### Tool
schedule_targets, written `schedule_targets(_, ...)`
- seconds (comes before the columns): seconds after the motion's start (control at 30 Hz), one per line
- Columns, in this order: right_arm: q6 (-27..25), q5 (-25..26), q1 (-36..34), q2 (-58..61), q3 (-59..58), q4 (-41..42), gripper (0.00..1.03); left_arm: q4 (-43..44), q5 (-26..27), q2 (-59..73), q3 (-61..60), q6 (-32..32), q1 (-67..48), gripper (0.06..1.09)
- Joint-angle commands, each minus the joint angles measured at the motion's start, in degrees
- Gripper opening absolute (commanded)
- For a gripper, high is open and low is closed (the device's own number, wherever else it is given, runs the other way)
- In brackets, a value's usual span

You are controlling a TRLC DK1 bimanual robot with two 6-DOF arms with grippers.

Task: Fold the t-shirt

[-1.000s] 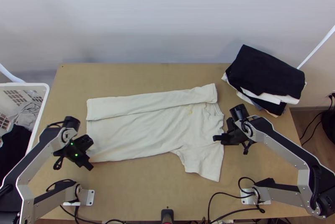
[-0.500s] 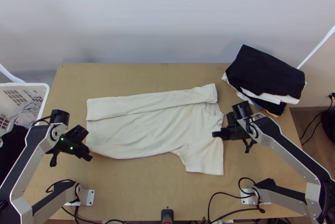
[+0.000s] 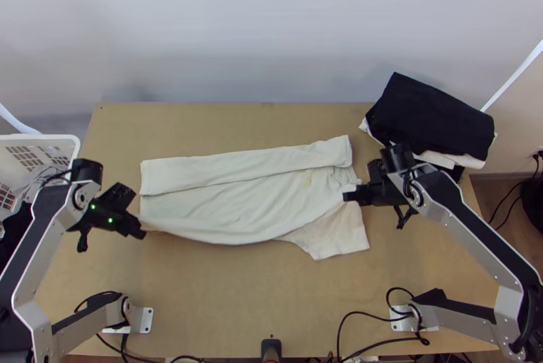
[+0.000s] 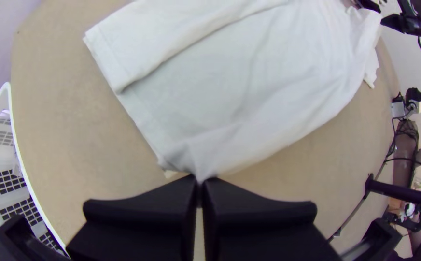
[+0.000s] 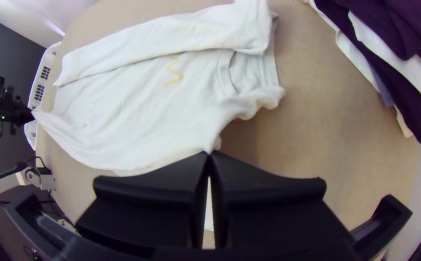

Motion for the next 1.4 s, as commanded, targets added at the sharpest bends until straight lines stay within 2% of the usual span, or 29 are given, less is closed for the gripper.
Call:
schedule_targets(0.0, -1.46, -0.07, -1.53, 2.52, 3.66, -0.44, 0.03, 1.15, 0.86, 3.34, 3.61, -2.1, 0.93, 0.1)
schedule_targets(0.4, -2.25, -0.07, -4.34, 10.16, 14.29, -0.62, 0.03, 5.9, 1.74, 14.07, 14.16, -8.95, 2.52, 0.1)
schedule_targets(0.67, -2.51, 0.02, -5.49, 18.34, 22.99, -0.62, 0.03, 7.22, 1.74, 20.22, 19.61, -10.53, 3.31, 0.1)
schedule_targets(1.27, -2.25, 4.68, -5.84, 36.71, 41.36, -0.27, 0.03, 10.38, 1.74, 30.94, 30.07, -15.81, 3.92, 0.1)
schedule_targets(1.33, -2.16, 5.82, -5.84, 38.55, 42.59, -0.18, 0.03, 13.02, 1.74, 31.56, 30.07, -17.57, 3.57, 0.14)
schedule_targets(1.37, -2.16, 7.05, -5.84, 39.43, 43.21, -0.09, 0.03, 15.3, 1.74, 31.56, 30.07, -19.59, 3.57, 0.23)
